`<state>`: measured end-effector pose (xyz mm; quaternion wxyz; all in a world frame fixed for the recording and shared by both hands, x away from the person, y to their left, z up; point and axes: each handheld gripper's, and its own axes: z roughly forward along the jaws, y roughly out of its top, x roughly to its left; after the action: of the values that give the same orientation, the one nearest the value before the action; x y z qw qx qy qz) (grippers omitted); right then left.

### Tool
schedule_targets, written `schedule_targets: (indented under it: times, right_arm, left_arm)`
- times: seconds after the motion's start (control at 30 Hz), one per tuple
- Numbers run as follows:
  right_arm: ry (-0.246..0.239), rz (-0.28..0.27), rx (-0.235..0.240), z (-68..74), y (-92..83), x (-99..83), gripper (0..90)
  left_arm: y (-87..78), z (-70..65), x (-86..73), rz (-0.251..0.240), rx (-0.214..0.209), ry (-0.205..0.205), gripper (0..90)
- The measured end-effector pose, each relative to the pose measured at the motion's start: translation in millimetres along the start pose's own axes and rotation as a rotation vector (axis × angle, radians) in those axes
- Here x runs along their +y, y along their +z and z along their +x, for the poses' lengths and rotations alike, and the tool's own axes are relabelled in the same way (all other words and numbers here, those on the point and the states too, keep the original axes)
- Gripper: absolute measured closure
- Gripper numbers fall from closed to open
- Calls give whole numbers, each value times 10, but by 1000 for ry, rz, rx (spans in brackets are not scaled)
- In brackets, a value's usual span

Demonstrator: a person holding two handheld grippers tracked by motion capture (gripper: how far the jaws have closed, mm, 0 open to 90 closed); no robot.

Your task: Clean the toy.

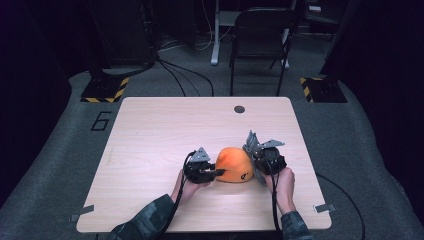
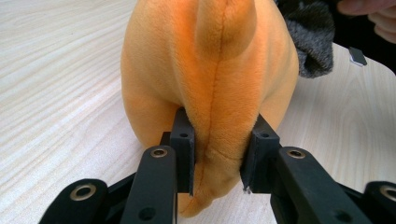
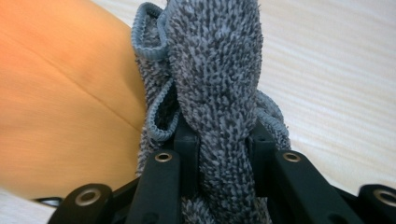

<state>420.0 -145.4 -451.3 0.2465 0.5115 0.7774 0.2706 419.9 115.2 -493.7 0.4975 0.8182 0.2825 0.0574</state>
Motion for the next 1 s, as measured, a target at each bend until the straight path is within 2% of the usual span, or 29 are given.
schedule_targets:
  times: [0.07,0.27,0.3,0.33,0.37,0.43,0.53,0.6,0.67,0.7,0.73,0.8,0.87,0.9,1.0]
  right_arm:
    - [18,18,6,-27,48,-25,720]
    - [5,107,-12,-83,227,-110,719]
    - [26,127,-4,-81,244,-124,719]
    - [12,123,-8,-99,260,-128,719]
    - [23,125,-9,-98,242,-120,720]
    - [8,92,-16,-116,169,-82,720]
    - [19,13,-21,-119,-43,7,720]
    - [27,-59,-1,-92,-234,86,720]
    - [2,-124,22,-23,-425,168,720]
    - [2,-124,22,-23,-425,168,720]
    - [-29,-168,61,101,-562,237,721]
    - [-61,-156,68,228,-552,257,721]
    - [-99,-106,63,355,-426,236,724]
    - [-112,-84,42,406,-350,211,727]
    - [-119,-80,25,445,-267,178,732]
  left_arm:
    - [1,0,1,-2,-3,2,698]
    - [-9,9,2,-2,-6,5,698]
    - [-8,10,1,-2,-7,5,698]
    - [-9,10,2,-2,-7,6,698]
    - [-9,7,1,-4,-7,0,698]
    - [-12,13,0,-4,-5,1,698]
    - [-17,19,1,-2,-7,1,696]
    - [-13,8,3,-3,-4,3,697]
    - [-11,3,5,-4,-2,5,696]
    - [-11,3,5,-4,-2,5,696]
    - [-10,7,3,-4,-3,2,696]
    - [-11,9,2,-5,-2,1,695]
    - [-9,9,3,-1,4,6,692]
    - [-4,10,-2,2,6,-1,685]
    - [0,29,-7,-1,-4,-14,669]
